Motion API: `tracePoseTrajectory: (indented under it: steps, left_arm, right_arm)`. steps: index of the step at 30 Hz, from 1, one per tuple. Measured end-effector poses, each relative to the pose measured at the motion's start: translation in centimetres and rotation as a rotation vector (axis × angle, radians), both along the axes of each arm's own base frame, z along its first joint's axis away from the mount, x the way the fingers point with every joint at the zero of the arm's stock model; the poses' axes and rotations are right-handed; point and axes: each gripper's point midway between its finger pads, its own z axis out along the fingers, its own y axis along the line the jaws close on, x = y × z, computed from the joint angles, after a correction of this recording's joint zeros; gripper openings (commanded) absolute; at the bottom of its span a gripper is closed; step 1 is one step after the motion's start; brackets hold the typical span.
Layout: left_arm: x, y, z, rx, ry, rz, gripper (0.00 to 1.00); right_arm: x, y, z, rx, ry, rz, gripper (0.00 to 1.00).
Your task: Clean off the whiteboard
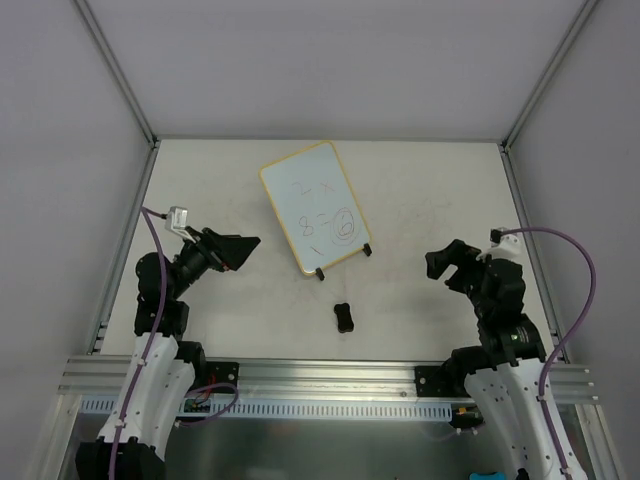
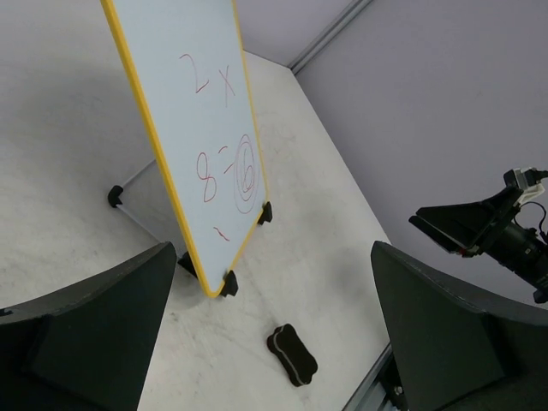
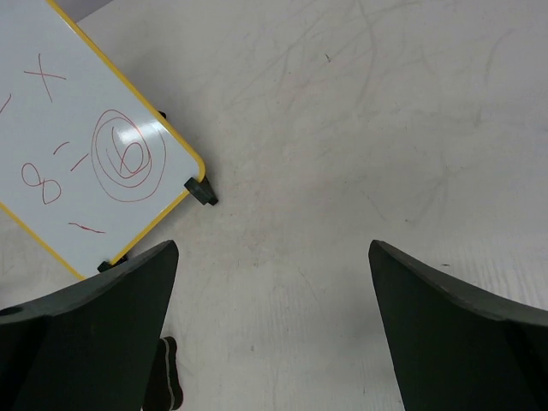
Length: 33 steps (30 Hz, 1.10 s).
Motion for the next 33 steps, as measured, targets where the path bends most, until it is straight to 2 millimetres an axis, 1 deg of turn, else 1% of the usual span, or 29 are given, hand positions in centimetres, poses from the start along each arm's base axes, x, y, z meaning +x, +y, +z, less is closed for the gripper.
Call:
tracePoseTrajectory:
  steps: [3,6,10,12,16,20,23,27,30,33]
  left_arm:
    - [0.5,0.0,-0.8,0.012,0.024,0.001,0.99]
    - [1.1,0.1,-1.6,0.015,0.042,0.002,0.99]
    - [1.9,0.0,-3.6,0.021,0.078,0.002,0.99]
    - [2.3,-0.4,-4.8,0.027,0.103,-0.006,0.99]
    - [3.3,-1.3,-6.6,0.041,0.144,-0.025,0.99]
    - [4.1,-2.4,-7.8,0.058,0.154,-0.049,0.99]
    - [5.0,-2.6,-8.4,0.069,0.150,-0.050,0.99]
    - [6.1,-2.5,-8.6,0.089,0.119,-0.041,0.99]
    - [6.6,-2.4,-8.7,0.109,0.098,-0.031,0.99]
    - [7.2,-2.3,-8.7,0.123,0.076,-0.023,0.99]
  right_arm:
    - [0.0,0.5,-0.6,-0.007,0.025,0.034,0.99]
    - [-0.1,1.7,-1.8,-0.004,0.100,0.107,0.99]
    - [-0.4,3.3,-3.4,0.001,0.215,0.190,0.99]
    - [-0.9,4.3,-3.8,0.002,0.238,0.236,0.99]
    - [-2.4,6.8,-3.8,-0.010,0.240,0.351,0.99]
    - [-4.1,9.4,-4.0,-0.029,0.249,0.442,0.96]
    - [-5.6,11.5,-4.7,-0.056,0.264,0.505,0.95]
    - [-7.9,13.9,-6.7,-0.153,0.294,0.564,0.94]
    - [-8.9,14.8,-8.3,-0.241,0.318,0.567,0.93]
    - [-8.9,15.1,-9.6,-0.328,0.339,0.525,0.89]
